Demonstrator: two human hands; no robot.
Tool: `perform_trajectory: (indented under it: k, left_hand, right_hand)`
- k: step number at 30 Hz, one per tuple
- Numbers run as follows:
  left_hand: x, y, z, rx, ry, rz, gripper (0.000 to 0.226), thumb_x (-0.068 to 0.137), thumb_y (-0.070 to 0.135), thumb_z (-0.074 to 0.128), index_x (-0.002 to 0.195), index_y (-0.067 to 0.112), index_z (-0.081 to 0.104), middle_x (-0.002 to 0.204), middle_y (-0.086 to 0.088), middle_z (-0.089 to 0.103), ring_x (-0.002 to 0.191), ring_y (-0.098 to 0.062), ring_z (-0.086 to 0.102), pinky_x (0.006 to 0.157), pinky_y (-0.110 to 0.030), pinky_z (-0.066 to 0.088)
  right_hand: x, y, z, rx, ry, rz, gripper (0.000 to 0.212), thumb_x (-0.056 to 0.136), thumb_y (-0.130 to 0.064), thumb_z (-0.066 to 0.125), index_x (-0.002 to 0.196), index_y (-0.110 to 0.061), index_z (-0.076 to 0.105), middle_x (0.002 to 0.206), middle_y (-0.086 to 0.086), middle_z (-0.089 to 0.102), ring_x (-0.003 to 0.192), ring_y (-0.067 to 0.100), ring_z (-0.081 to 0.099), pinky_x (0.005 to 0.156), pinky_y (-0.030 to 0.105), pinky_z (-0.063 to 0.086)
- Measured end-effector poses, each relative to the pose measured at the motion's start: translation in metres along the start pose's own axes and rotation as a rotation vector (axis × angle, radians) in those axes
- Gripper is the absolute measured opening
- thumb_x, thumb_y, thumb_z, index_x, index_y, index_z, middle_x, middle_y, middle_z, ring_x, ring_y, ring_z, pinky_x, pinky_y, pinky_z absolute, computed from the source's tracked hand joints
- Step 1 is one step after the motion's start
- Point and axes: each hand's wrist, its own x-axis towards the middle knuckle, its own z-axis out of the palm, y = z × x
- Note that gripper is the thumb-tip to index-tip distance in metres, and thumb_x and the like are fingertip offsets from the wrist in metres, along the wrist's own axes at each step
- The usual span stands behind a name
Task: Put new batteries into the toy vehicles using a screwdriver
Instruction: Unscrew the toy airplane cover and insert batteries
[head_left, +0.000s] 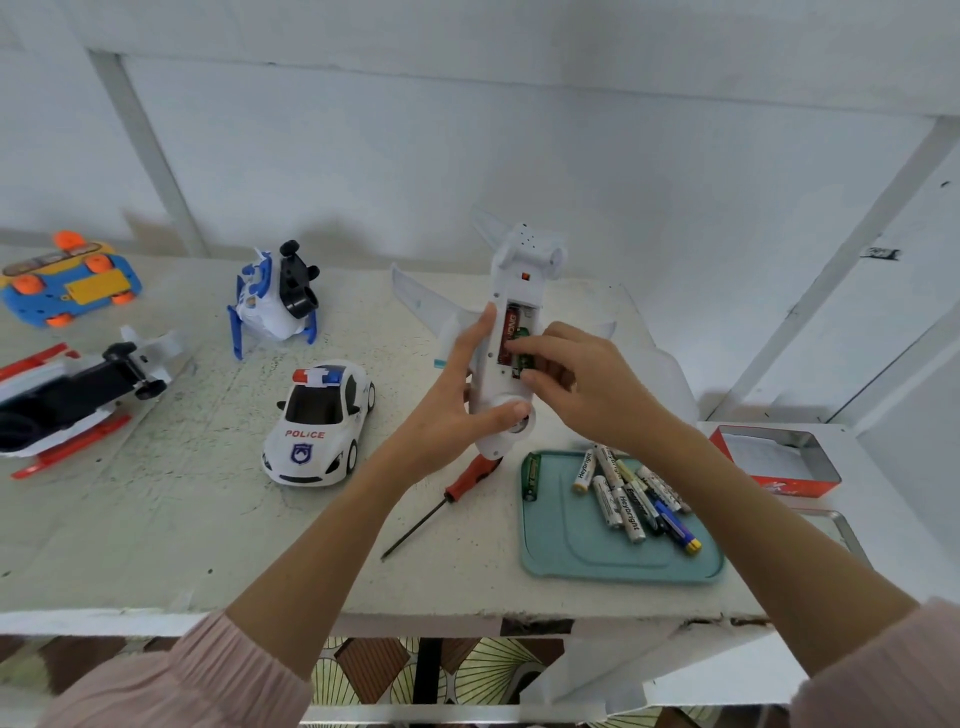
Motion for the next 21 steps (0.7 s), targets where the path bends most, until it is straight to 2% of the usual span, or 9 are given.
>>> perform_trajectory:
  k: [5, 9, 12, 15, 17, 21]
  left_hand:
    - [0.0024, -0.0001, 0.0003, -0.003, -0.008, 0.008, 0.086, 0.075, 0.034, 0.069, 0.135, 0.059, 0.013, 0.137, 0.022, 0.038, 0.107, -0.004, 0.059, 0.099, -0.036, 0.048]
    - [0.0038, -0.0015, 0.0009, -0.015, -0.002, 0.006, 0.086, 0.077, 0.031, 0.071, 0.133, 0.063, 0.015, 0.133, 0.026, 0.041, 0.108, -0.006, 0.059, 0.099, -0.036, 0.048]
    - [0.004, -0.0015, 0.0019, -0.017, -0.005, 0.007, 0.085, 0.077, 0.032, 0.073, 0.132, 0.063, 0.015, 0.134, 0.022, 0.043, 0.106, -0.004, 0.059, 0.097, -0.032, 0.049]
    - [0.0034, -0.0006, 0.0028, -0.026, -0.012, 0.01, 0.085, 0.076, 0.031, 0.07, 0.135, 0.059, 0.015, 0.135, 0.021, 0.044, 0.105, -0.001, 0.06, 0.097, -0.03, 0.048]
    - [0.0035, -0.0008, 0.0026, -0.03, -0.009, 0.012, 0.086, 0.076, 0.031, 0.069, 0.136, 0.059, 0.015, 0.135, 0.019, 0.045, 0.105, -0.002, 0.06, 0.096, -0.03, 0.048]
    - [0.004, -0.0015, 0.0022, -0.033, -0.012, 0.009, 0.087, 0.078, 0.027, 0.07, 0.139, 0.056, 0.015, 0.135, 0.016, 0.047, 0.105, -0.005, 0.061, 0.094, -0.029, 0.05]
  right_hand:
    - [0.0023, 0.0003, -0.0002, -0.056, 0.002, -0.027, 0.027, 0.083, -0.005, 0.06, 0.11, -0.003, 0.063, 0.085, -0.008, 0.047, 0.068, -0.008, 0.041, 0.069, 0.001, 0.033]
    - [0.0032, 0.0014, 0.0023, -0.077, 0.056, -0.018, 0.024, 0.082, -0.008, 0.06, 0.106, -0.005, 0.063, 0.082, -0.009, 0.049, 0.062, 0.008, 0.047, 0.067, 0.005, 0.037]
    - [0.0028, 0.0038, 0.004, -0.066, 0.108, -0.018, 0.022, 0.078, -0.009, 0.063, 0.099, -0.004, 0.066, 0.075, -0.001, 0.056, 0.059, 0.012, 0.049, 0.064, 0.008, 0.038]
    - [0.0033, 0.0055, 0.0041, -0.035, 0.155, 0.009, 0.02, 0.075, -0.009, 0.065, 0.093, -0.003, 0.069, 0.068, -0.003, 0.054, 0.055, 0.005, 0.044, 0.061, 0.003, 0.036]
    - [0.0048, 0.0065, 0.0037, -0.018, 0.168, 0.019, 0.019, 0.075, -0.009, 0.065, 0.092, -0.003, 0.07, 0.069, -0.006, 0.052, 0.057, -0.003, 0.043, 0.061, 0.002, 0.035]
    - [0.0066, 0.009, 0.0022, -0.002, 0.182, 0.02, 0.016, 0.073, -0.006, 0.065, 0.088, -0.002, 0.07, 0.068, -0.004, 0.055, 0.059, -0.008, 0.043, 0.061, 0.002, 0.035]
